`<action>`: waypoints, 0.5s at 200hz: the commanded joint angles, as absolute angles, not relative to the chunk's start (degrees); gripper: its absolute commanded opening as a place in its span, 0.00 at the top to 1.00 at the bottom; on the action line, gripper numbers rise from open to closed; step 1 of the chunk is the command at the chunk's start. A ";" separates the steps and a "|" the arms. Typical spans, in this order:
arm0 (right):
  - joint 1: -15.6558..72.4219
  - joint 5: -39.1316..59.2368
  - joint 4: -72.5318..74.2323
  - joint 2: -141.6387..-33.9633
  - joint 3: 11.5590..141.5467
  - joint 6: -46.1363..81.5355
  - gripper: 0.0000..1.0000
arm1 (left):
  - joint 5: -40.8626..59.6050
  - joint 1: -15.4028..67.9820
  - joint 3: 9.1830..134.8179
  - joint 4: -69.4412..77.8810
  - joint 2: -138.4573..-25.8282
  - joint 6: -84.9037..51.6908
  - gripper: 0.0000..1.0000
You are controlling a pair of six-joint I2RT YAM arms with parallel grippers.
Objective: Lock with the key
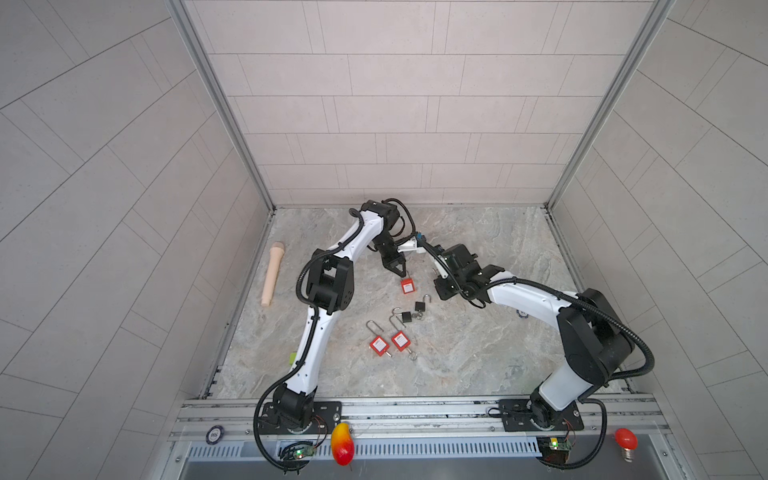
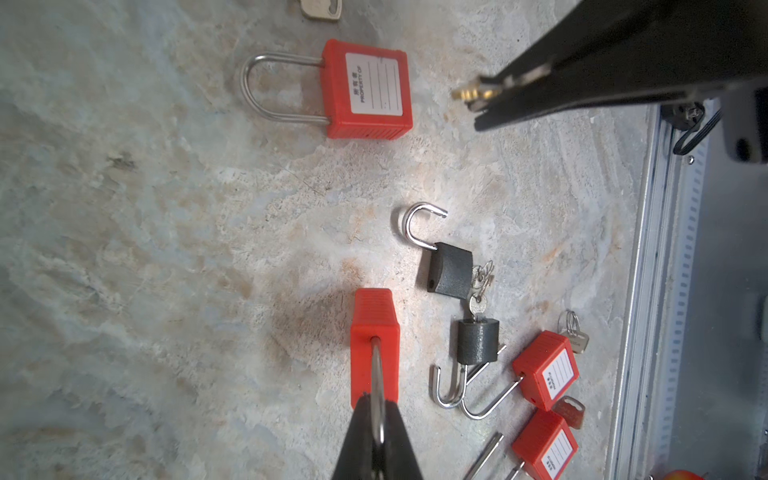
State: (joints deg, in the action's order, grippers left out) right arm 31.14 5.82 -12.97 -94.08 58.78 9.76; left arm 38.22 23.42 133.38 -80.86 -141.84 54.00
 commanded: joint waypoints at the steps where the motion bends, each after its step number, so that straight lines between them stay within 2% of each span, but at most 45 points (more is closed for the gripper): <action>1: 31.10 4.00 -9.72 -94.39 57.86 13.60 1.00 | 40.07 23.52 135.24 -82.36 -143.60 55.46 0.95; 25: 31.25 4.13 -7.59 -94.61 56.65 14.93 1.00 | 40.69 23.71 135.36 -81.69 -144.43 55.28 0.93; 46: 31.47 4.09 -7.28 -95.40 56.55 15.31 1.00 | 39.58 24.23 135.36 -80.28 -144.90 55.06 0.87; 75: 32.10 4.26 -7.65 -96.28 56.92 16.67 1.00 | 34.51 25.34 134.32 -73.12 -144.51 47.97 0.84; 100: 32.54 3.93 -7.02 -96.36 56.62 17.52 1.00 | 34.55 26.17 133.03 -69.70 -143.98 45.95 0.80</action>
